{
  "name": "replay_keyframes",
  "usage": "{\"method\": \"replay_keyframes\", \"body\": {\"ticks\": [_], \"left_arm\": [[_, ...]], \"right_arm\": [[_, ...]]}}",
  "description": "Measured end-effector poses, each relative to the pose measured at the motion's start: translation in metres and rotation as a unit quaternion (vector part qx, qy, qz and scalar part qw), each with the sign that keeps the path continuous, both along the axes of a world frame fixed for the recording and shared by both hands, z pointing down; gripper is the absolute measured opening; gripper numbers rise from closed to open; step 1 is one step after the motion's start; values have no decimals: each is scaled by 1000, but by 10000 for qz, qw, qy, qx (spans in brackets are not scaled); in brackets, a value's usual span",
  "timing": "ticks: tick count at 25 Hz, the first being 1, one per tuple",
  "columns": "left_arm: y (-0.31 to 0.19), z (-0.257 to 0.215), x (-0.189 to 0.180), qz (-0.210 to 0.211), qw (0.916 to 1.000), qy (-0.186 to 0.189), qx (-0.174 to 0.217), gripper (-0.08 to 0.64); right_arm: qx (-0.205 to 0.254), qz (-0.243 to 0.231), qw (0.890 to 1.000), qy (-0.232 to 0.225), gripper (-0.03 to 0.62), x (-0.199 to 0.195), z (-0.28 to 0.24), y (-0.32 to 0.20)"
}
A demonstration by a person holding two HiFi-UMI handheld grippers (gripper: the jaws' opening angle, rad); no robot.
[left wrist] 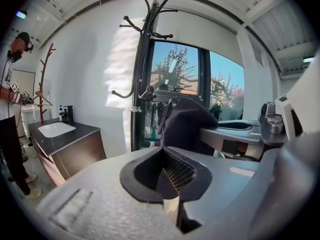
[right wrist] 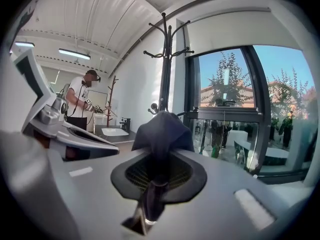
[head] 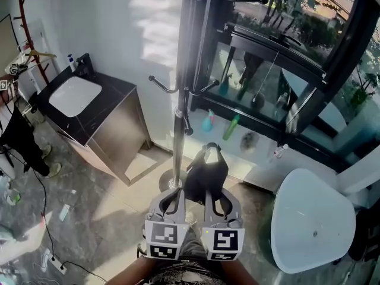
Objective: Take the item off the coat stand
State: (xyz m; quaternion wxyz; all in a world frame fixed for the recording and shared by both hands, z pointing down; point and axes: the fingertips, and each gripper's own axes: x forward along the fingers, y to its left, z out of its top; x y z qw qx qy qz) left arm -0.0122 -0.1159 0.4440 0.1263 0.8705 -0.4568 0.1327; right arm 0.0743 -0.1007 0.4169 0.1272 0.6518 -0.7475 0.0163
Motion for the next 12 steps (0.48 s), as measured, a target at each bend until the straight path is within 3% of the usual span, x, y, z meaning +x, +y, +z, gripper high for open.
{"method": "replay_keyframes", "body": {"ticks": [12], "left_arm": [[-7,6,0,1,10000,-75,-54,5]], "right_arm": [[-53,74,9998,-163,37,5,3,-8]]}}
